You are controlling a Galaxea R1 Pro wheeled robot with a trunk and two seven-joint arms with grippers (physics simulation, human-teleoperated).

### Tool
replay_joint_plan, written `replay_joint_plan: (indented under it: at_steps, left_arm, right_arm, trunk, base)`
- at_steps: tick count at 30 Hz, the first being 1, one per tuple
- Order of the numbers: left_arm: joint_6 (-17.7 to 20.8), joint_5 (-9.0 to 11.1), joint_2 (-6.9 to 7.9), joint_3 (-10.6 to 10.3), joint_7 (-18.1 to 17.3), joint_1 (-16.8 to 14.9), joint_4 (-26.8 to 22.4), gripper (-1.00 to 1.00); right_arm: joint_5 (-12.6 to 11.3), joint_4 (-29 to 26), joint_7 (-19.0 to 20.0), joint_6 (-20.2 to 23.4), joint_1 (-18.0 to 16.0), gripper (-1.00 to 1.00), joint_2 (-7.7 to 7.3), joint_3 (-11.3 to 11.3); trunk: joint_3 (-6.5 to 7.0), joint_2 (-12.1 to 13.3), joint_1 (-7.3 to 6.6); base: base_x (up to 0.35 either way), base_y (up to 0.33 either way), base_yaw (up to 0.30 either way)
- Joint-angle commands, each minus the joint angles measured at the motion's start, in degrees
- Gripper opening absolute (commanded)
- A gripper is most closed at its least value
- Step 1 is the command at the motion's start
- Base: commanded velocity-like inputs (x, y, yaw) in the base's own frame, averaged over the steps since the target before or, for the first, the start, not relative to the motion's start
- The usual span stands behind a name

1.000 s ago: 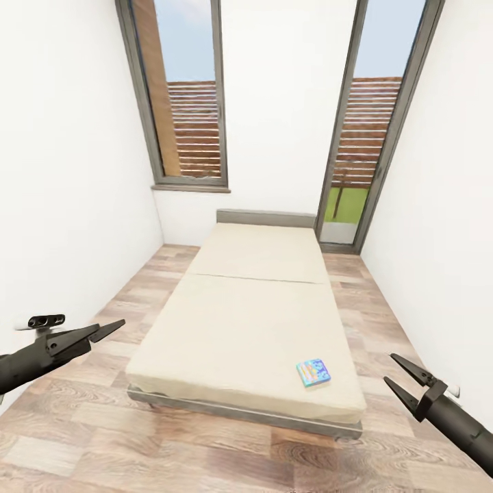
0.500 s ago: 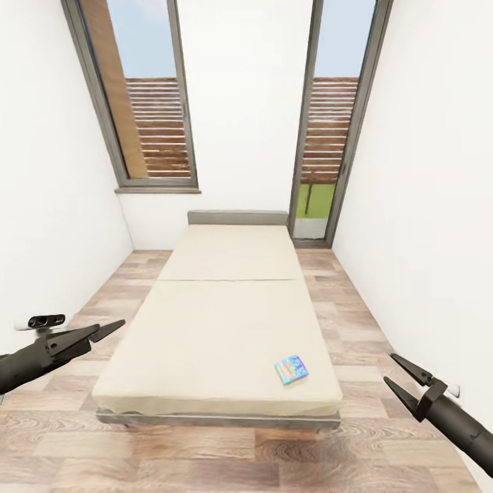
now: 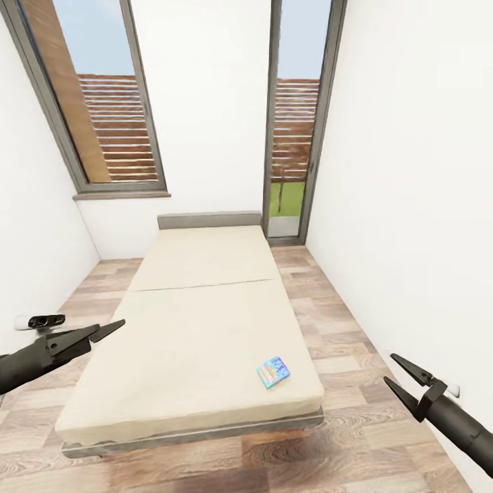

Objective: Put all the toys in the child's room - the three board games (two on the bed and one on the table), the two jigsaw puzzles on the table, and the tennis ball on the table - inside the toy box on the table in the child's room.

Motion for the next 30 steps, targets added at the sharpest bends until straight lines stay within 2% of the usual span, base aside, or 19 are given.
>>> replay_joint_plan:
  at_steps: [1, 8, 30]
  left_arm:
    - [0.6, 0.0, 0.02, 0.0, -0.2, 0.0, 0.0, 1.00]
    - [0.6, -0.1, 0.02, 0.1, -0.2, 0.0, 0.0, 1.00]
    - [0.6, -0.1, 0.02, 0.0, -0.2, 0.0, 0.0, 1.00]
  right_arm:
    - [0.3, 0.0, 0.3, 0.3, -0.1, 1.00, 0.03, -0.1]
    - [0.3, -0.1, 0.3, 0.2, -0.1, 1.00, 0.08, -0.1]
    - [0.3, -0.1, 0.2, 0.2, -0.1, 1.00, 0.02, -0.1]
  trunk:
    - [-0.12, -0.1, 0.04]
    - [-0.12, -0.1, 0.04]
    - [-0.12, -0.1, 0.04]
  base:
    - [0.111, 0.212, -0.258]
    - [0.122, 0.124, -0.139]
    - [0.007, 0.035, -0.005]
